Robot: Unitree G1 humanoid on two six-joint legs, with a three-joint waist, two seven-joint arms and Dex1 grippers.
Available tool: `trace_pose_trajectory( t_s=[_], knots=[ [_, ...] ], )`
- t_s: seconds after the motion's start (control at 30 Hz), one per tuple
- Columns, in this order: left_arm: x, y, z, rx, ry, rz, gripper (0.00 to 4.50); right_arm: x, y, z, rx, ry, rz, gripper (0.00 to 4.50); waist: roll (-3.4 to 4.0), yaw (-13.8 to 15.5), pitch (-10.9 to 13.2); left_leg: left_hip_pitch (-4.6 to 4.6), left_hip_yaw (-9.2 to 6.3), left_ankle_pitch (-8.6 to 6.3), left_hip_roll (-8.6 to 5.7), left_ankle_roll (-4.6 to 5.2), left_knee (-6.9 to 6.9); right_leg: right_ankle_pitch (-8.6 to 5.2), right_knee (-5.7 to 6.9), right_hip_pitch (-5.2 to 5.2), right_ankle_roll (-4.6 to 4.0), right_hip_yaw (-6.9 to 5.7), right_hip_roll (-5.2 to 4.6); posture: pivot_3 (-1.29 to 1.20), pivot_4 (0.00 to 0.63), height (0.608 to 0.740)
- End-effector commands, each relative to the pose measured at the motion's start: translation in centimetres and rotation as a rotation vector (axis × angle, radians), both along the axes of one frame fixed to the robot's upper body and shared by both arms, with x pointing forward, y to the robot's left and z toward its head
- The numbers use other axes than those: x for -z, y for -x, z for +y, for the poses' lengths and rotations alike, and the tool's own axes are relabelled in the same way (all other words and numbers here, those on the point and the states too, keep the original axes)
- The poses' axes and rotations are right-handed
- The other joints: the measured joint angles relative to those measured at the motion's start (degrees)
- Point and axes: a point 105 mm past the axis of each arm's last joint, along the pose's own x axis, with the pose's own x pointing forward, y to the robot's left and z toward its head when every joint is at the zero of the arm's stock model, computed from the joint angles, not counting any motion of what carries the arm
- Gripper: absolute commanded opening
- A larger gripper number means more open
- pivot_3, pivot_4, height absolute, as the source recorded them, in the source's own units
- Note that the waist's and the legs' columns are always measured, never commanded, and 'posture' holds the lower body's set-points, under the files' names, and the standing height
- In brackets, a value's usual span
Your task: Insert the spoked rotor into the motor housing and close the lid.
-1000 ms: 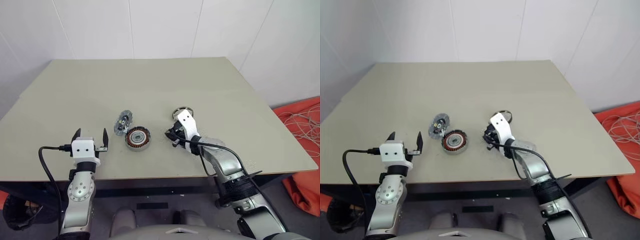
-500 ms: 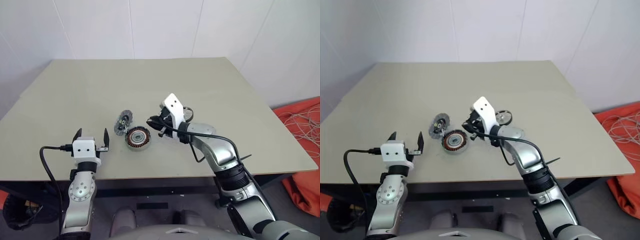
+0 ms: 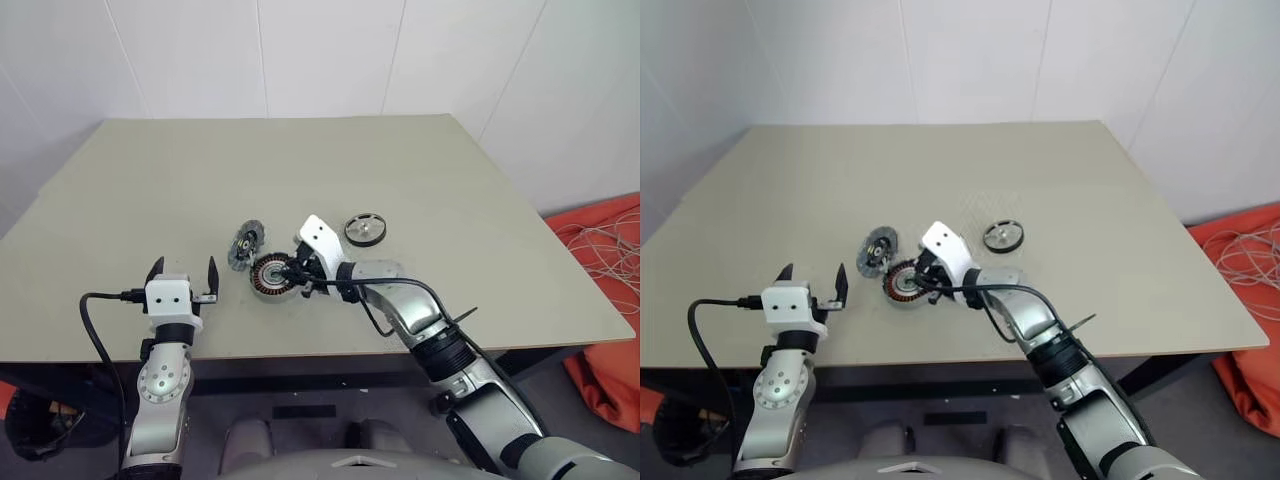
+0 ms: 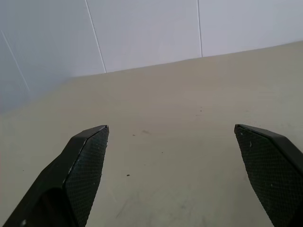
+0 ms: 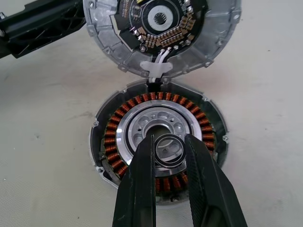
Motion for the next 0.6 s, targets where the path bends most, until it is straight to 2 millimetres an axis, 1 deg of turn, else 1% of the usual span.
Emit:
trace_pose_trajectory(
  t_s=[0.03, 0.13, 0.3, 0.6],
  knots=[
    [-1.2, -0.1, -0.2, 0.005, -0.008, -0.051, 4.50, -1.5, -0.1, 1.3, -0.050, -0.023, -0.061, 0.57, 0.00, 0.0, 0.0, 0.00, 0.00, 0.00, 0.00, 0.00, 0.00, 0.00, 0.00, 0.00, 0.00, 0.00, 0.00, 0.00, 0.000, 0.740],
    [-1.2, -0.1, -0.2, 0.002, -0.008, -0.052, 4.50, -1.4, 0.0, 1.9, -0.069, -0.025, -0.060, 0.57, 0.00, 0.0, 0.0, -0.01, 0.00, 0.00, 0.00, 0.00, 0.00, 0.01, 0.00, 0.00, -0.01, 0.00, 0.00, 0.00, 0.000, 0.740],
    [-1.3, 0.1, -0.1, -0.006, -0.009, -0.054, 4.50, -1.3, -0.4, 2.4, -0.068, -0.028, -0.058, 0.57, 0.00, 0.0, 0.0, -0.01, 0.00, 0.00, 0.01, 0.00, 0.00, 0.01, 0.00, -0.01, -0.01, 0.00, 0.00, 0.00, 0.000, 0.740],
    [-1.3, 0.3, 0.1, -0.019, -0.005, -0.055, 4.50, -0.8, -1.1, 1.9, -0.053, -0.013, -0.055, 0.57, 0.00, 0.0, 0.0, 0.00, 0.00, 0.00, 0.01, 0.00, 0.00, 0.01, 0.00, 0.00, -0.02, 0.00, 0.00, 0.00, 0.000, 0.740]
  ],
)
